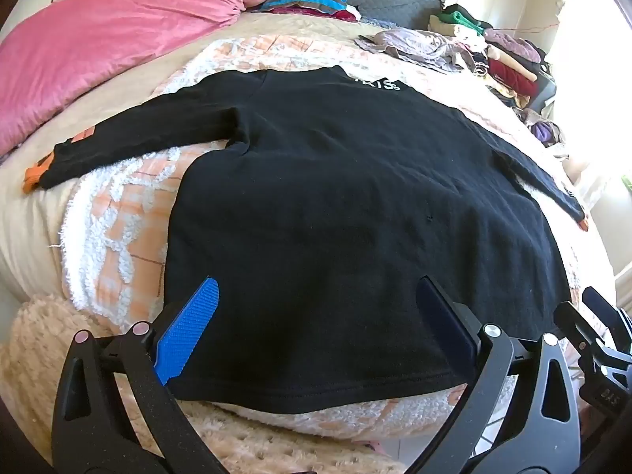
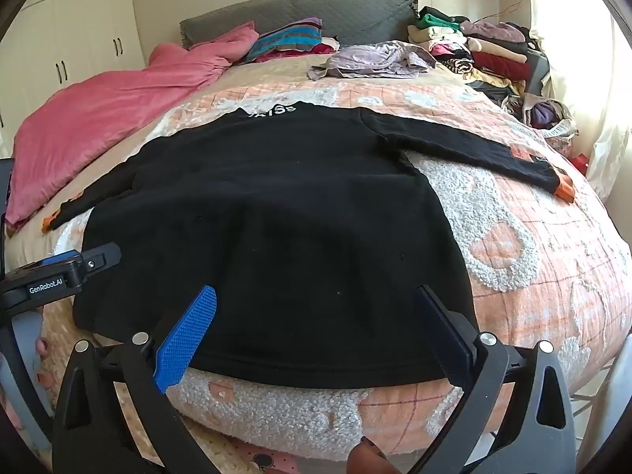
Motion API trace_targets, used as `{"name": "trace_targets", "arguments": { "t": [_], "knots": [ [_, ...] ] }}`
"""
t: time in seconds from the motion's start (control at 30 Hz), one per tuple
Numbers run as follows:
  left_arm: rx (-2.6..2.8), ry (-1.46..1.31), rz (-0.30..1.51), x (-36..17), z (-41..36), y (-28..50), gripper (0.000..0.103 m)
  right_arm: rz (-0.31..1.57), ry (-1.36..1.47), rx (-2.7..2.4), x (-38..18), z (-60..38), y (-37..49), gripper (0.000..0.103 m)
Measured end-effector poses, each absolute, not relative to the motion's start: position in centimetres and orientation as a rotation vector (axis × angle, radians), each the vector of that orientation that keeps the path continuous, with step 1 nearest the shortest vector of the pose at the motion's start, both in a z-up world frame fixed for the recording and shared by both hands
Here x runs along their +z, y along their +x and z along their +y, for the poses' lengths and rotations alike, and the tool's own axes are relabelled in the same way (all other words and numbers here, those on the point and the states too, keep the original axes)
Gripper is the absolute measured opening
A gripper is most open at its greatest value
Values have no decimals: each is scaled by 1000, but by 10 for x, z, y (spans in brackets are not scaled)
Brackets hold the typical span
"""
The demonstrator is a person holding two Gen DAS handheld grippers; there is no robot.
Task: Fold small clothes
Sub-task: 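Move the right tool toward the sleeve with the orange cuff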
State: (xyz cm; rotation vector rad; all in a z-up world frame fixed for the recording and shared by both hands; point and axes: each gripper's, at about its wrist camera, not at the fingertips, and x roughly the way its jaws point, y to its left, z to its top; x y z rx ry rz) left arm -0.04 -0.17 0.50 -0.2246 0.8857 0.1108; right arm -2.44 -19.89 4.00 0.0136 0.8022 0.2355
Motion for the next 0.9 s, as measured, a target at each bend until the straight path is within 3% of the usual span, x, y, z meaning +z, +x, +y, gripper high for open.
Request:
{"name": "trace_targets", "arguments": {
  "t": [0.9],
  "knots": [
    [107, -221, 885, 4, 1, -1, 94, 791, 13, 251, 41, -192, -24, 99]
  ]
}}
